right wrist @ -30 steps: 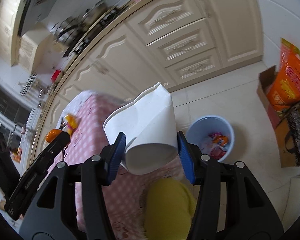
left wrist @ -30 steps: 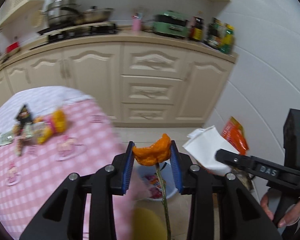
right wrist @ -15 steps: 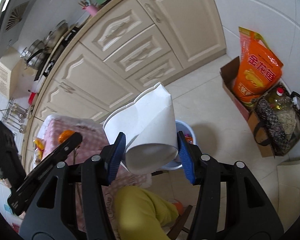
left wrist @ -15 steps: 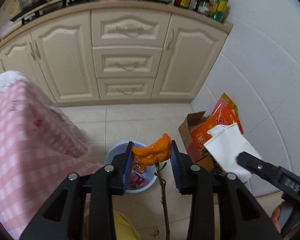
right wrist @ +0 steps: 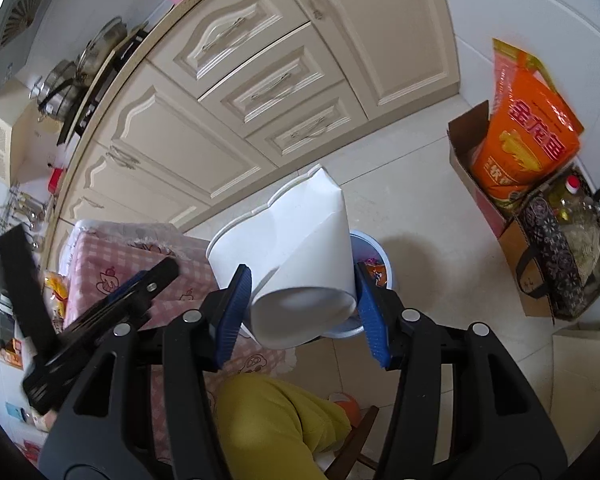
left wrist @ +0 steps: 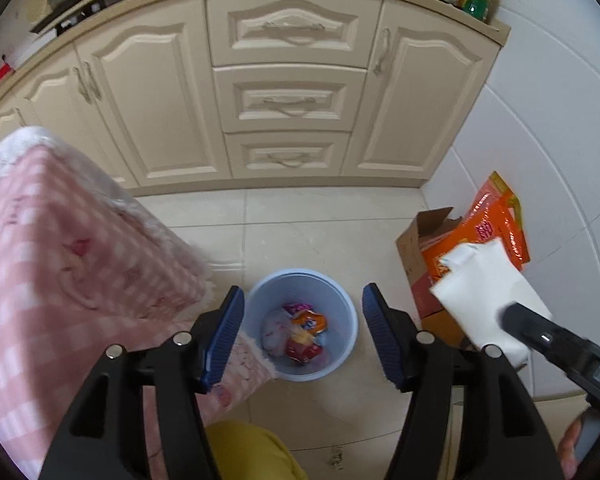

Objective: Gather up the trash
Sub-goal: 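Carry flower and cup over the blue bin and open both grippers, then move both open grippers back over the table toward the snack packets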

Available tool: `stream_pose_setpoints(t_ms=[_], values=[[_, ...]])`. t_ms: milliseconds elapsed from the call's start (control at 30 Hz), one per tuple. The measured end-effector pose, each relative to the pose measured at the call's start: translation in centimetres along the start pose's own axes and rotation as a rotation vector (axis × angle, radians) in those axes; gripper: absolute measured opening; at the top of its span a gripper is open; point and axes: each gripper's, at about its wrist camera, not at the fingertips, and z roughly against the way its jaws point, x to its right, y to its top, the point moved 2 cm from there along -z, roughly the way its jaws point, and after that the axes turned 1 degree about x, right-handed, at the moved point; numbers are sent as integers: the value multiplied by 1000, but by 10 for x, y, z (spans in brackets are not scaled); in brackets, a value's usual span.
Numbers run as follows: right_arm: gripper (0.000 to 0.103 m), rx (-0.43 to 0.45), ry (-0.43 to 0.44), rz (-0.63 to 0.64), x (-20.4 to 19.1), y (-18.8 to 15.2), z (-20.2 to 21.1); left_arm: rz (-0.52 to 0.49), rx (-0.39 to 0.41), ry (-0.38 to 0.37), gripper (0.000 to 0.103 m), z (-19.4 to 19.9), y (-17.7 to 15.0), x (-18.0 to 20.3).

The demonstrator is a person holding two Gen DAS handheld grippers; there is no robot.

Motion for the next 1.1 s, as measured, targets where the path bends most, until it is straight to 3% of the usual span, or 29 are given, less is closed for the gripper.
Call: stream_pose_setpoints(t_ms=[200, 300, 767, 1100], values=[[53, -50, 10, 74, -34, 4, -22, 52, 34, 6, 61, 27, 3, -20], [68, -35, 16, 101, -46, 5, -19, 60, 41, 14, 61, 31, 4, -25], [68, -1, -48, 90, -50, -10, 16, 18, 54, -63, 61, 44, -4, -12], [68, 41, -68, 87, -55, -31, 54, -32, 107, -89, 61, 81, -19, -1]])
